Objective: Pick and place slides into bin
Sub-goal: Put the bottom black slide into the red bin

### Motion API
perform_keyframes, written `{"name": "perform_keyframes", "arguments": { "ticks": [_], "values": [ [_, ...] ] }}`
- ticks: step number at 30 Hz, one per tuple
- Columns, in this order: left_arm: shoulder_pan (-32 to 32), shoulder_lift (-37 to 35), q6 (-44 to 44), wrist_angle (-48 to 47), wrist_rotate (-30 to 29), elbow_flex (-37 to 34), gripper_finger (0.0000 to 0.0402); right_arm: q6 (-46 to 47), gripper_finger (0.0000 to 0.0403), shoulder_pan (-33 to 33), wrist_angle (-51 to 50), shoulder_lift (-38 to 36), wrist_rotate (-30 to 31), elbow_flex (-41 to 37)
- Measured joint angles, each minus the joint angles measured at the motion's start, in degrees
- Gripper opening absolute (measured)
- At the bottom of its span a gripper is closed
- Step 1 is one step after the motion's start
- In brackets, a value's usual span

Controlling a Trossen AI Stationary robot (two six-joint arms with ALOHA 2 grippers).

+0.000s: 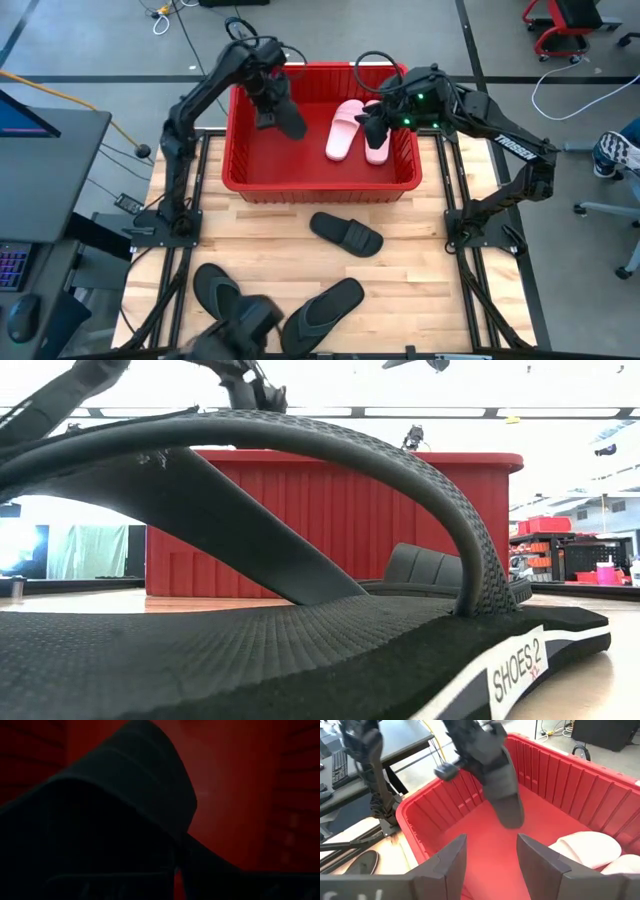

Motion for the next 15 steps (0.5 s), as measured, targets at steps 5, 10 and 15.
{"name": "perform_keyframes", "arguments": {
  "ticks": [5,10,15],
  "values": [
    [0.9,5.4,-0.5,0.0,0.0,0.0,0.0011,0.0,0.0176,0.0,-0.1,0.0,0.0,0.0],
    [1.1,9.1,-9.1,-0.4,-1.6,0.4,0.0037,-1.5,0.0176,0.0,-0.1,0.0,0.0,0.0],
    [1.0,10.2,-10.7,0.5,-7.8,0.1,0.008,-2.7,0.0176,0.0,-0.1,0.0,0.0,0.0]
  ]
}}
